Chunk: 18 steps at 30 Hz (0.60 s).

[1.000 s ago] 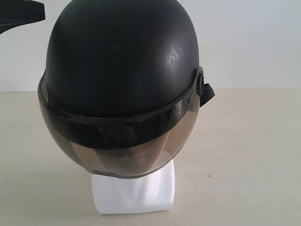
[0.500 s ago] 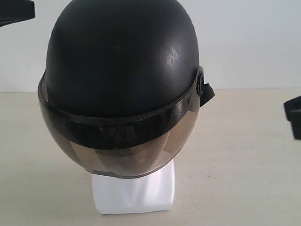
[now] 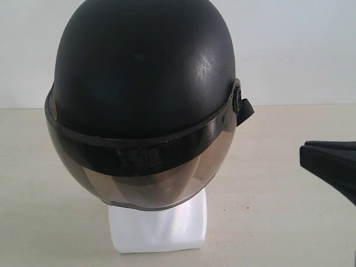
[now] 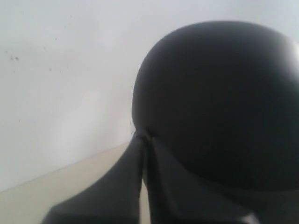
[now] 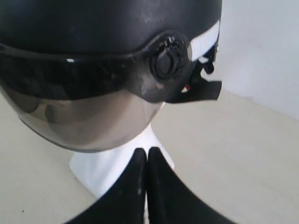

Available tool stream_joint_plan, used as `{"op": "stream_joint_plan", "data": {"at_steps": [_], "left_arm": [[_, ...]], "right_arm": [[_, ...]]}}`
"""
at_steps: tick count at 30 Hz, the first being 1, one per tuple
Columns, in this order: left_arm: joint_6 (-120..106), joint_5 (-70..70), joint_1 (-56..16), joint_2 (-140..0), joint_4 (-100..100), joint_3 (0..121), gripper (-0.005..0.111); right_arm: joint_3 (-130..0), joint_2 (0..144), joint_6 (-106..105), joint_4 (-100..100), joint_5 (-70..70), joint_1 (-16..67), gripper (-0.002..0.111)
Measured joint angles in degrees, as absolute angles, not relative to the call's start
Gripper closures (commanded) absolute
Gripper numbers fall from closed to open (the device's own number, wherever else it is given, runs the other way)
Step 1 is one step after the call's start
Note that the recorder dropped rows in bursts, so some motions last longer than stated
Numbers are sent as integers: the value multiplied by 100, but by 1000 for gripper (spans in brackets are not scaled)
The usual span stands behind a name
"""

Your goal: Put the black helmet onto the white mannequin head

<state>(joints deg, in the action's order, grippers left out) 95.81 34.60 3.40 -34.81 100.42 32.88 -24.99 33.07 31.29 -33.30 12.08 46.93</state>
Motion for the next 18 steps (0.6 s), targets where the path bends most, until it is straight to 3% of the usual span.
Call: {"op": "stream_joint_plan", "data": {"at_steps": [18], "left_arm": [[10174,3255,340,-741,10042,2105,102]], "right_arm": [[-2396,2480,2799,-3660,1417,4693,108]]}}
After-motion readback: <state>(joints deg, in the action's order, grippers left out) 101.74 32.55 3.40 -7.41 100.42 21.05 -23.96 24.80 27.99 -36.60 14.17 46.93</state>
